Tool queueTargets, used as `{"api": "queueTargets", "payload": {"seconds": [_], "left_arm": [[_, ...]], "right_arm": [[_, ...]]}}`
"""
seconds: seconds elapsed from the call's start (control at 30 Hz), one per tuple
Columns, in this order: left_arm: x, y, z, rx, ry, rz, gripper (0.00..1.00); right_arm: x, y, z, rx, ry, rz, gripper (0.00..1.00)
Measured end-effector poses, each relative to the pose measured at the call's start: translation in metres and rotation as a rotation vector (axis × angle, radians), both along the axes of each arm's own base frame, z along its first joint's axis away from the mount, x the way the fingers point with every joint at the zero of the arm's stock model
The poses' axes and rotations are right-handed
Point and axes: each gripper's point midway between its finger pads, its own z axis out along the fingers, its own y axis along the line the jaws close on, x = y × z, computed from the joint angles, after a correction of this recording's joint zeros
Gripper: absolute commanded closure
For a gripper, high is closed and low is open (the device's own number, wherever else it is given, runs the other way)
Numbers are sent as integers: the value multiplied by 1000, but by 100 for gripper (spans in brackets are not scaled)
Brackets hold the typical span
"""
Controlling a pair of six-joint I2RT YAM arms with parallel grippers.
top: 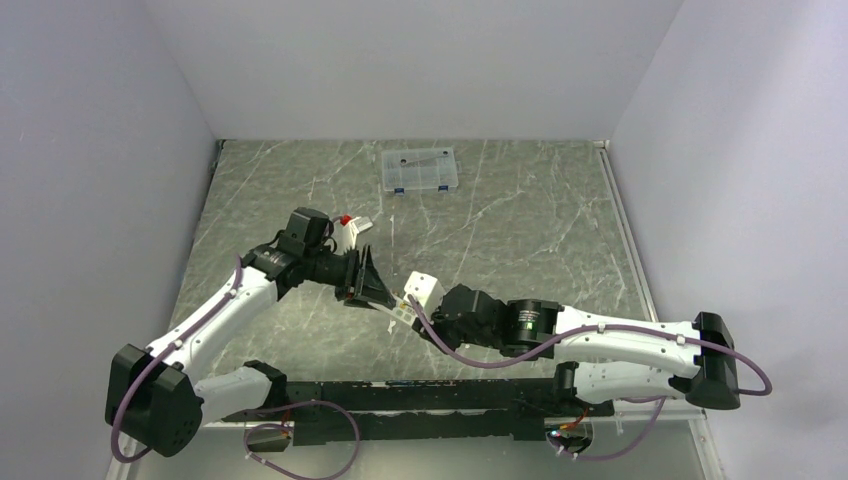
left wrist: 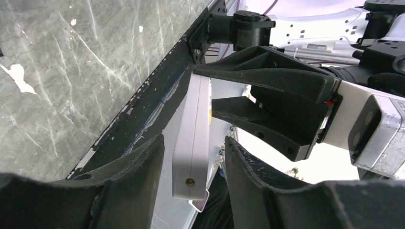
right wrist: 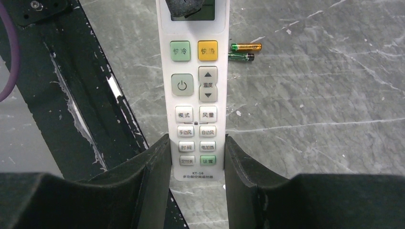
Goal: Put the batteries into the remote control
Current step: Adjust the remote control.
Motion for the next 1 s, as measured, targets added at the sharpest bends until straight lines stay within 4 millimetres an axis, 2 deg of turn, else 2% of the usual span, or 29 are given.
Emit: {"api": "queueTargets", "payload": {"seconds": [0.2, 0.3, 0.37, 0.5, 0.57, 0.77, 1.0], "left_arm": [[-2, -1, 1, -14, 16, -2, 64], [-2, -2, 2, -20, 17, -4, 82], [-2, -2, 1, -26, 11, -9, 99], [-2, -3, 1, -42, 5, -15, 100], [-2, -3, 0, -45, 8, -15, 100], [-2, -4, 1, -54, 10, -10, 100], [-1, -4, 6, -70, 22, 10, 100]], "right_arm": [[-2, 0, -1, -5, -3, 4, 100], [-2, 0, 0, -7, -9, 1, 100], [-3, -1, 0, -6, -7, 1, 100], [-3, -2, 1, -5, -11, -3, 97], [-3, -3, 1, -9, -10, -2, 92], [-4, -4, 1, -9, -12, -3, 54], [-2, -5, 11, 5, -18, -22, 26]]}}
